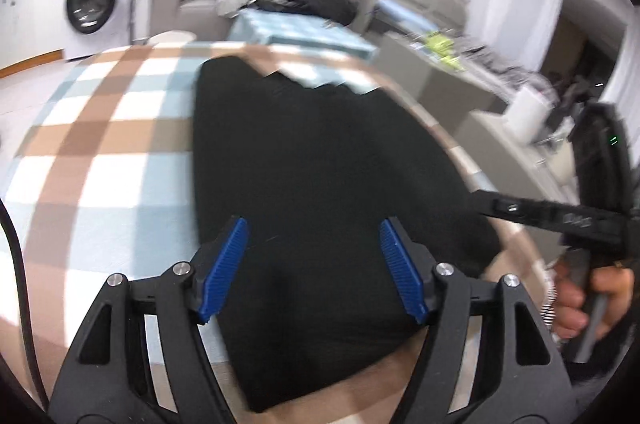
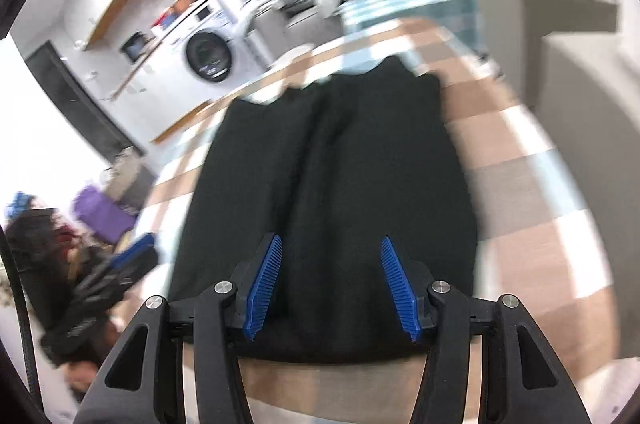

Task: Fold small clothes
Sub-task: 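Grasp the folded shirt edge with the right gripper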

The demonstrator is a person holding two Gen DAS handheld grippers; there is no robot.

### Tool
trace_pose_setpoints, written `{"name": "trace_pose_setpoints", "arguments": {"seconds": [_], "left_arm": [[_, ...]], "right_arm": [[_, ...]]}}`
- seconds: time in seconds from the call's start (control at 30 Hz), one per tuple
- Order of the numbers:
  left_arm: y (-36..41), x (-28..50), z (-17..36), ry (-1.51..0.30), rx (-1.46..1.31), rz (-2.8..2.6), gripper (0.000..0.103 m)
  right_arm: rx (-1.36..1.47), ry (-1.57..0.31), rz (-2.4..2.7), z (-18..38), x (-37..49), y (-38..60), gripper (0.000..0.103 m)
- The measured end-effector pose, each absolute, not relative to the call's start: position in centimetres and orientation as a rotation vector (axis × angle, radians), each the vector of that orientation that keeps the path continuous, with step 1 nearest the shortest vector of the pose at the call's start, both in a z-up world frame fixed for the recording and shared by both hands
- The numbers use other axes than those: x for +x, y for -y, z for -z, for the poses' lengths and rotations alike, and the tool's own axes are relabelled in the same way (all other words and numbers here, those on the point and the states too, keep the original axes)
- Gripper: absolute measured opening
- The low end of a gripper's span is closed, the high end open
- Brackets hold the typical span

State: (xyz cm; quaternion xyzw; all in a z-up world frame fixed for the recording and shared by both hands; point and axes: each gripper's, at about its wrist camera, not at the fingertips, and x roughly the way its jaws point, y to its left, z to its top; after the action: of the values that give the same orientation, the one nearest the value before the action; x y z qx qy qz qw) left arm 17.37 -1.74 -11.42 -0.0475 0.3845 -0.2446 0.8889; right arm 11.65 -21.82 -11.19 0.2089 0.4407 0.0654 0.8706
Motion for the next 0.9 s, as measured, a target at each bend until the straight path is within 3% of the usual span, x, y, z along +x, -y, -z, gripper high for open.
{"name": "trace_pose_setpoints", "arguments": {"seconds": [0.33,0.37,0.43,0.63,0.8,0.9], "left_arm": [[-1.8,17.7,14.7,-0.866,-0.176,0.42,0.067],[-1.6,17.7,14.5,-0.865,-0.18,0.415,0.067],[-2.1,17.7,14.4,-0.857,-0.188,0.411,0.067],[-2.0,18.2,14.0,-0.849,-0.186,0.413,0.067],[-1.3,19.2,15.1,-0.887,-0.187,0.423,0.067],[-0.7,19.8,15.7,-0.918,-0.205,0.431,0.067]], "right_arm": [[0.368,-0.972,-0.214,14.7,16.6,18.1,0.052],[0.342,-0.968,-0.217,14.7,16.9,17.6,0.048],[0.281,-0.957,-0.245,14.2,17.3,16.7,0.011],[0.259,-0.794,-0.288,9.2,15.0,17.5,0.009],[0.275,-0.979,-0.129,13.2,16.5,20.4,0.01],[0.331,-0.979,-0.118,13.6,16.0,21.0,0.015]]}}
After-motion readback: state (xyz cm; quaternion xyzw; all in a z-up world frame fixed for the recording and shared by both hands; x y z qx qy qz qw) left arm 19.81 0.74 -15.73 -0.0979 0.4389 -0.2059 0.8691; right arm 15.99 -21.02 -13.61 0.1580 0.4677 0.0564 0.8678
